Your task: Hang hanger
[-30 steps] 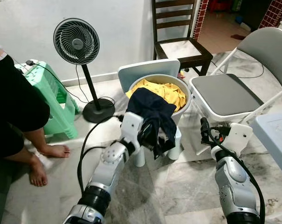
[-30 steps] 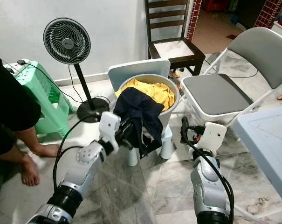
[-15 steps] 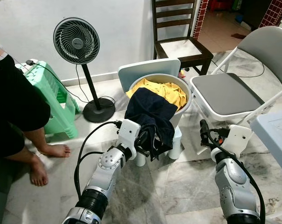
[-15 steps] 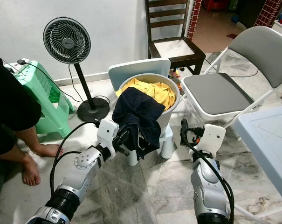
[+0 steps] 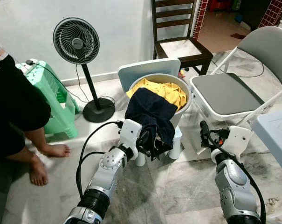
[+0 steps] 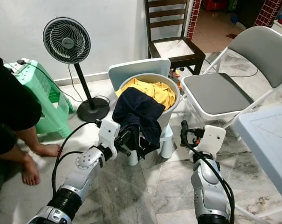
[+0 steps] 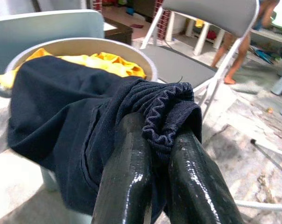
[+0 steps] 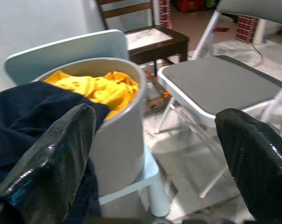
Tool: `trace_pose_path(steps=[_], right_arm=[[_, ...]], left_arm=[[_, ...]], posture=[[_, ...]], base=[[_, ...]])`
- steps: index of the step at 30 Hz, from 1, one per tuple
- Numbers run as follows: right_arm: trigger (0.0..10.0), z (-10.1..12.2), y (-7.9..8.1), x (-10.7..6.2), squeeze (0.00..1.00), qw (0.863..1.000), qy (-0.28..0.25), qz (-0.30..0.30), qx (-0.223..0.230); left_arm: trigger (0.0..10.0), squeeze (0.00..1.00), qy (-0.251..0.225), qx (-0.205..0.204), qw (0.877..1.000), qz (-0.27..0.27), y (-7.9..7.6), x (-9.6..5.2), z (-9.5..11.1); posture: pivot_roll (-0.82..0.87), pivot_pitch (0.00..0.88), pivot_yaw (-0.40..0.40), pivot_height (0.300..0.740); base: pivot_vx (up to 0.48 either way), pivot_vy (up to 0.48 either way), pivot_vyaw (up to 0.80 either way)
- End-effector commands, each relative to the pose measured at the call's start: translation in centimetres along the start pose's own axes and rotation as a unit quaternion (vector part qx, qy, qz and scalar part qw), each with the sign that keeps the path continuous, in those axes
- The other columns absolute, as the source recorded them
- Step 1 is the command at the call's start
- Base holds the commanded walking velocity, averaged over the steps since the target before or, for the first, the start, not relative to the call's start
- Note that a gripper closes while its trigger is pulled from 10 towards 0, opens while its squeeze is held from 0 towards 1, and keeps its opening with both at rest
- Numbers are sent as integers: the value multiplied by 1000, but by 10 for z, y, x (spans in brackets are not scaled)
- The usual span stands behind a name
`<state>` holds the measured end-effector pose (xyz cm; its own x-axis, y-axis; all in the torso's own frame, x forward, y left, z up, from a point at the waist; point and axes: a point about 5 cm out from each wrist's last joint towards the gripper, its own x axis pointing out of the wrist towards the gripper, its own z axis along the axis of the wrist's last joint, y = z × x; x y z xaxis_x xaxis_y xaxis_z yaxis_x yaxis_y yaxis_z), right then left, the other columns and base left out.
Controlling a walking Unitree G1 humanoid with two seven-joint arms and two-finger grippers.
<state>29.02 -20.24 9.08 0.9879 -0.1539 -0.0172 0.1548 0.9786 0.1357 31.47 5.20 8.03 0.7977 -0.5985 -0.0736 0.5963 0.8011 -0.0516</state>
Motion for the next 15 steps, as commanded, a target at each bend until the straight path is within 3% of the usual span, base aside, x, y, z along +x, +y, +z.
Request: trace_pose_path(steps=[1,15], right_arm=[[10000,0,1,-2,0,1000,1,-1,0],[10000,0,-1,-3,0,1000,3,0,-5]], left_arm=[[10000,0,4,5,1000,5,2,-1,-2],[10000,0,6,3,1000,2,0,-2,-4]], posture=[[-51,114,21,740],[-54,118,14,740]], base=[[-349,0,0],[-360,0,0]])
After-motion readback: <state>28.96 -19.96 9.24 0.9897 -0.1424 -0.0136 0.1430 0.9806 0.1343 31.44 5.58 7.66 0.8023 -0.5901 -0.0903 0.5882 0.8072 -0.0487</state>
